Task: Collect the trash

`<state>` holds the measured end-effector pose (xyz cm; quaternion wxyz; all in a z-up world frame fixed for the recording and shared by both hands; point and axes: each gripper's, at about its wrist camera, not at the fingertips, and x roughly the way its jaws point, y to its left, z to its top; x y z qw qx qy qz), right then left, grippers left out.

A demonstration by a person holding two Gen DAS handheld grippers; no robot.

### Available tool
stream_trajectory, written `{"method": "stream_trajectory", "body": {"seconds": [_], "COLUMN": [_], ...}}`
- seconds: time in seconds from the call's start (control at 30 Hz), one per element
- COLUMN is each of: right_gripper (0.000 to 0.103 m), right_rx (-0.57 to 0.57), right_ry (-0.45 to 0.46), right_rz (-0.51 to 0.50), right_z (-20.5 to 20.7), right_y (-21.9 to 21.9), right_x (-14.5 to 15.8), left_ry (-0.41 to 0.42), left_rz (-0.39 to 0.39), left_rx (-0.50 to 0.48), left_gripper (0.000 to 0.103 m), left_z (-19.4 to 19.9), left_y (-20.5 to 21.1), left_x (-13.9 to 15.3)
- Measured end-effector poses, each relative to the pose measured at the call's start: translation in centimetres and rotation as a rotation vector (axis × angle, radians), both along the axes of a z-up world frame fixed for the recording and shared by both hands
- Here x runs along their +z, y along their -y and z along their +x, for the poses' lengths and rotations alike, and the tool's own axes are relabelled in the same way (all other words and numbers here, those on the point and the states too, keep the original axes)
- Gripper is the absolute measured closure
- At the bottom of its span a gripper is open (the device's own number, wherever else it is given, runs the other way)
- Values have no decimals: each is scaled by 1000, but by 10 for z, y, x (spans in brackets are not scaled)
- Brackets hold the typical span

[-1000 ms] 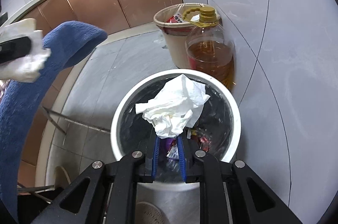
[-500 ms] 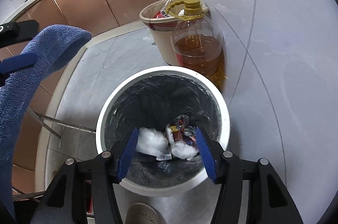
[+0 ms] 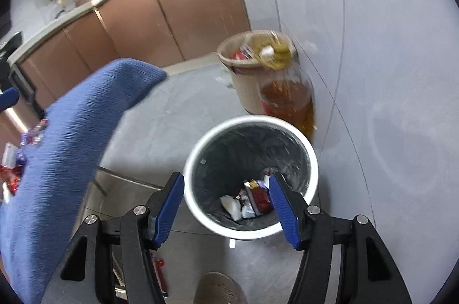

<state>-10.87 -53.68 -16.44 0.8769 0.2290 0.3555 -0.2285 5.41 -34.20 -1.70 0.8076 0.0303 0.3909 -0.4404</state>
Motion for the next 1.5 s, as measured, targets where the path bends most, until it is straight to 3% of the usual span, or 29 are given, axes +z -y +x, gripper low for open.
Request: {"method": "stream_trajectory", "body": {"seconds": [0.23,0.47,0.63,0.8,0.97,1.2,1.5], "right_gripper": [36,35,35,35,35,35,34], "right_rx": [98,199,252,274,269,305,461], "right_ry": [126,222,254,269,281,278,232], "right_rz": [-109,-196,-222,-233,-224,-202,-160], "right_z": [-4,-13,-20,-29,-37,-34,33], "right_y": [-57,-109,-133,-143,-140,-139,-157], "right_x": [86,148,166,171,172,165,143], "left_ry": [137,180,190,150,128,77,32], "left_rz": [-42,-89,-118,-134,-113,-43,62], "left_rx": [151,308,431,537,566,554,498], "left_gripper": [53,53,53,53,54,54,54], "left_z": [-23,-41,-45,-40,-39,-29,15], "left_y": [-127,-243,-315,-358,-367,-349,-318], "left_x": [45,59,61,55,45,18,-15]}}
